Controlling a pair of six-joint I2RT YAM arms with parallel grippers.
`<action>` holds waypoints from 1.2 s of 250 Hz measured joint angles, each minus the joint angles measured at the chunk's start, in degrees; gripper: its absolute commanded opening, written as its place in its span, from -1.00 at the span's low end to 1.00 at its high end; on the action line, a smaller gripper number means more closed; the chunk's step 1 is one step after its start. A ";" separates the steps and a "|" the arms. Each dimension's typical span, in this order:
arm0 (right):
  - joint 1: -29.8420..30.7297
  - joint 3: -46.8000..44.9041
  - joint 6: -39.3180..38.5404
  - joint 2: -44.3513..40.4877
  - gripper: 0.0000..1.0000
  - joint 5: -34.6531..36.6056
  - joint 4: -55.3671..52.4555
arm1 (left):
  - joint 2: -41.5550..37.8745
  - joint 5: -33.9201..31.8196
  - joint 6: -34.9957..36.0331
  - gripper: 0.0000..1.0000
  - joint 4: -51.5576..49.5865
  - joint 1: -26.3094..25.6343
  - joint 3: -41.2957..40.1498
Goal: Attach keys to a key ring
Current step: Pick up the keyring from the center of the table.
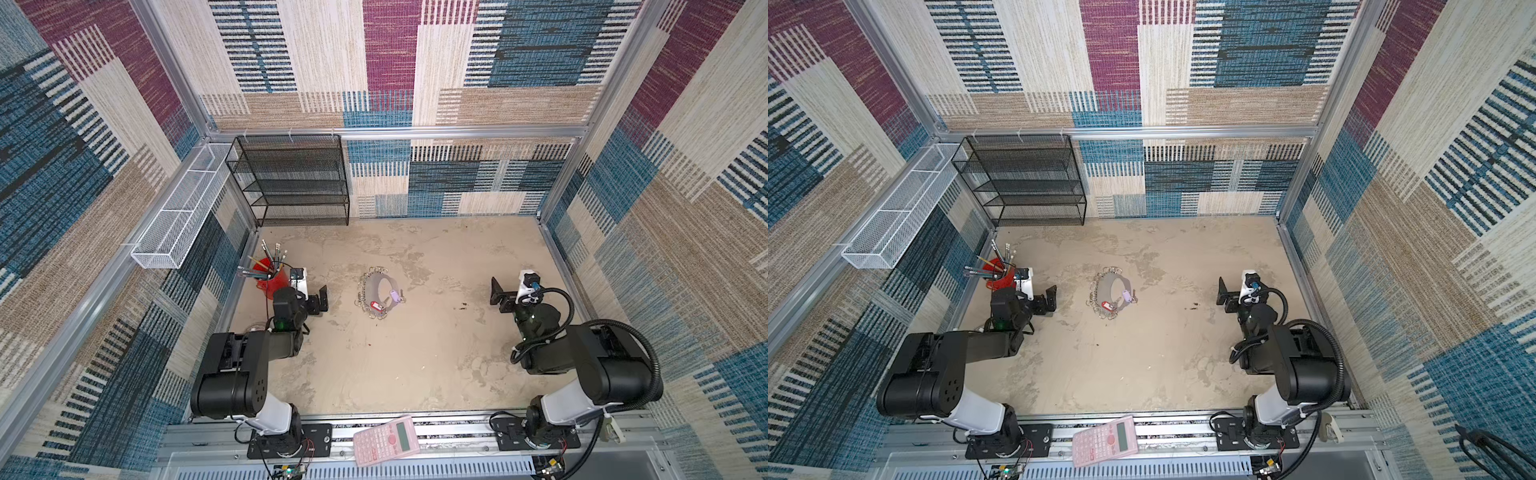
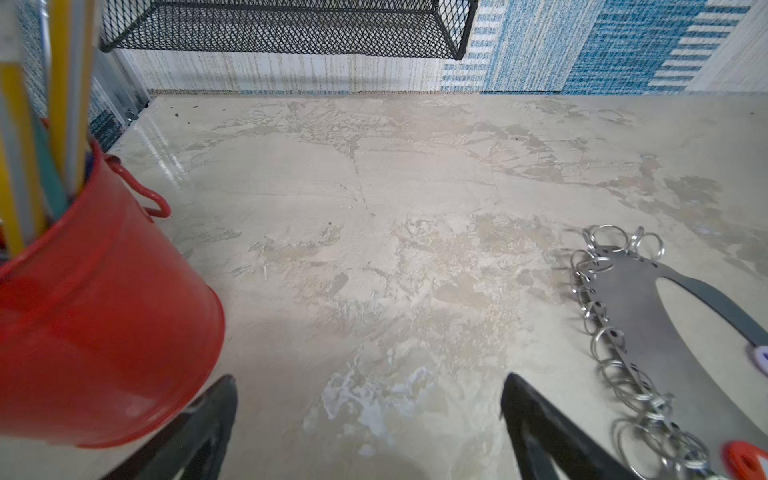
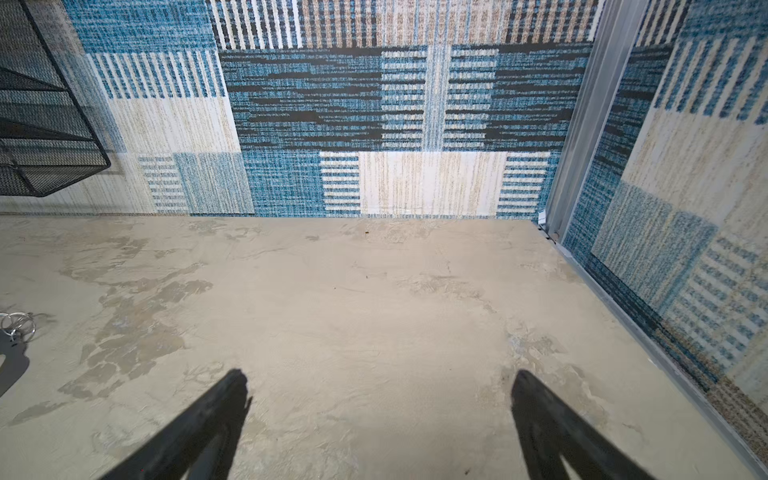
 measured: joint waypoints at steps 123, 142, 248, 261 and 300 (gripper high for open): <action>0.00 0.33 0.00 0.04 0.99 0.00 -0.42 | -0.13 -1.51 0.55 0.99 0.35 -0.72 -0.48; 0.00 0.37 0.00 0.07 0.99 0.00 -0.42 | -0.13 -1.66 0.66 0.99 0.55 -0.70 -0.48; 0.04 0.42 0.00 0.07 0.99 0.00 -0.44 | -0.13 -1.64 1.03 0.99 0.55 -0.63 -0.46; 0.04 0.42 0.00 0.07 0.99 0.00 -0.42 | -0.07 -1.64 1.01 0.99 0.48 -0.44 -0.35; 0.04 0.35 0.00 0.07 0.99 0.09 -0.39 | 0.00 -3.15 0.81 0.99 0.07 0.28 0.11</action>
